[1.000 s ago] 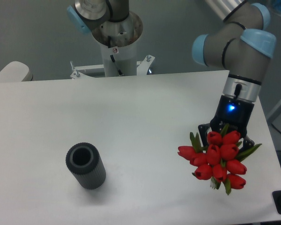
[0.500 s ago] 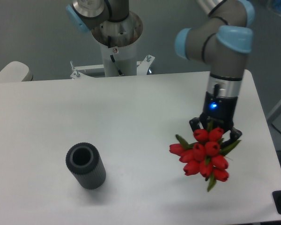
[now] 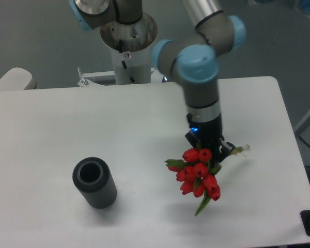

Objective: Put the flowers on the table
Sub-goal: 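Swing the held tulips toward the table center and lower them, then lay the tulip bouquet flat on the table surface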

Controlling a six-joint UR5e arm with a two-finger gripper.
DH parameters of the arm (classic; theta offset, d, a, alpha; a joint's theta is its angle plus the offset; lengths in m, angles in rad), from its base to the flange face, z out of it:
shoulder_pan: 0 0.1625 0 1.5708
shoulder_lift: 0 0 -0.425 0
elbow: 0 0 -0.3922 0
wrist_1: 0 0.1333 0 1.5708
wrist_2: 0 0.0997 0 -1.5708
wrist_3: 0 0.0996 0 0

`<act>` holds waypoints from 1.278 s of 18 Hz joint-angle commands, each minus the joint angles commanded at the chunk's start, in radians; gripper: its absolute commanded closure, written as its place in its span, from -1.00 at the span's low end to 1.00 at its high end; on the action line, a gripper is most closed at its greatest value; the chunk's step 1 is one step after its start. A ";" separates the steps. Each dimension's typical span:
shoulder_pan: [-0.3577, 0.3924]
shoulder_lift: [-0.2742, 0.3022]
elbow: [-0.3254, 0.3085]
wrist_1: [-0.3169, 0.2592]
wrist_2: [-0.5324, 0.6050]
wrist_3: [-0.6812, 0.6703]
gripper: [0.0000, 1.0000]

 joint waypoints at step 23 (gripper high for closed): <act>-0.035 -0.209 0.012 0.005 0.166 -0.008 0.65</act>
